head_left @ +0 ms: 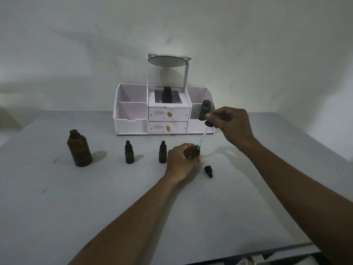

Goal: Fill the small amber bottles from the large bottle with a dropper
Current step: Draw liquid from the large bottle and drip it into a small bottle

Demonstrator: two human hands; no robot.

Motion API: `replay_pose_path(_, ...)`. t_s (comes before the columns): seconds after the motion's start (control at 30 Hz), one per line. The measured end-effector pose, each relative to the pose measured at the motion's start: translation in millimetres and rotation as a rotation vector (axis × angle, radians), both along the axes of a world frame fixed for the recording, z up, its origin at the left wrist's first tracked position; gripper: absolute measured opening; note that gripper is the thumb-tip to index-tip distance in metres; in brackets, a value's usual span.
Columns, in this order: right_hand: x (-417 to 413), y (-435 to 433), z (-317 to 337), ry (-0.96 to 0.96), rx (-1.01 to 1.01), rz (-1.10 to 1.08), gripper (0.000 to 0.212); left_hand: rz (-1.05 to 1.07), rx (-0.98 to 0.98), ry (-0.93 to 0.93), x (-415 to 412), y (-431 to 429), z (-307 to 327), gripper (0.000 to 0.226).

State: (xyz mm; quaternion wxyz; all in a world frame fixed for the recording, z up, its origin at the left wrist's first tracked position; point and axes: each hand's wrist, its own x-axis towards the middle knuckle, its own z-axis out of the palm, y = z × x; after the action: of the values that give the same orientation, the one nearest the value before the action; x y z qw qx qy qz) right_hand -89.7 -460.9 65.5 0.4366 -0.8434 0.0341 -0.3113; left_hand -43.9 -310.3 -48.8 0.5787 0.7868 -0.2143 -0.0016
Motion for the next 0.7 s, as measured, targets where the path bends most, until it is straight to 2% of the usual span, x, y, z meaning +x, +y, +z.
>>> replay_pose_path(0.33,7,-4,3,-0.054,0.041,-0.030,0.004,0.018,0.063,-0.058,2,1,-1,0.031)
replay_pose_path(0.47,9,-2,-5,-0.019,-0.021,-0.015,0.014,0.023,0.073,-0.074,2,0,-1,0.032)
replay_pose_path(0.7,12,0,-9,-0.036,-0.127,-0.048,0.014,0.017,0.063,-0.053,4,0,-3,0.031)
